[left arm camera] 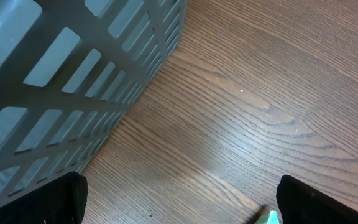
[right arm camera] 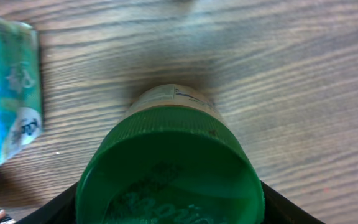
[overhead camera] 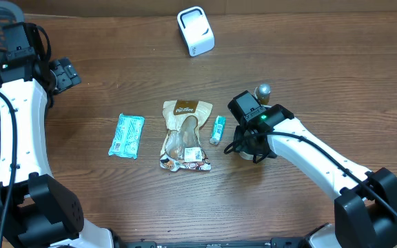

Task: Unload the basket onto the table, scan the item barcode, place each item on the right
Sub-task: 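Close the right gripper on the jar's body below the lid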

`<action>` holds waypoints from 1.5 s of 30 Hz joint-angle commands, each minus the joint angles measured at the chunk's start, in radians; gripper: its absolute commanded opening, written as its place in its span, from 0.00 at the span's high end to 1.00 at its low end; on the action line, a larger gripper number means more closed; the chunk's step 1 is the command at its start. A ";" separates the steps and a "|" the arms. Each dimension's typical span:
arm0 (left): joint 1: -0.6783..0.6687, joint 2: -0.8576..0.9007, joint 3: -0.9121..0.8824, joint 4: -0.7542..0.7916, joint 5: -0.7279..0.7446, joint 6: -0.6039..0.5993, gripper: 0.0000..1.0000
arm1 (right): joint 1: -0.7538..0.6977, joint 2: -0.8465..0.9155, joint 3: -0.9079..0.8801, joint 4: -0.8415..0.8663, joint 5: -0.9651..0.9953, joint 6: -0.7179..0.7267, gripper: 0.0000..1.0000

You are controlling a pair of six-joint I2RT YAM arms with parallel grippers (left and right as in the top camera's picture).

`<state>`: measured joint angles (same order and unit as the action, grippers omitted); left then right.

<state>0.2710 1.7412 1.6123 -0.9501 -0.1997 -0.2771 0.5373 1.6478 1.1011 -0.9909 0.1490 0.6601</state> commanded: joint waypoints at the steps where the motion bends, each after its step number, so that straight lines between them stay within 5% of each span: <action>1: 0.009 -0.009 0.018 0.005 -0.013 0.012 0.00 | -0.012 0.004 -0.005 -0.015 0.007 0.050 0.32; 11: 0.010 -0.009 0.018 0.005 -0.013 0.011 0.01 | -0.014 0.004 -0.005 -0.023 -0.086 0.046 0.27; 14: 0.009 -0.009 0.018 0.005 -0.013 0.011 0.01 | -0.023 0.004 -0.004 -0.010 -0.062 0.047 0.00; 45: 0.009 -0.009 0.018 0.005 -0.013 0.012 0.01 | -0.044 0.004 -0.060 0.111 0.019 0.047 0.00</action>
<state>0.2710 1.7412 1.6123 -0.9501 -0.1997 -0.2771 0.4973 1.6485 1.0641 -0.8902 0.1501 0.7029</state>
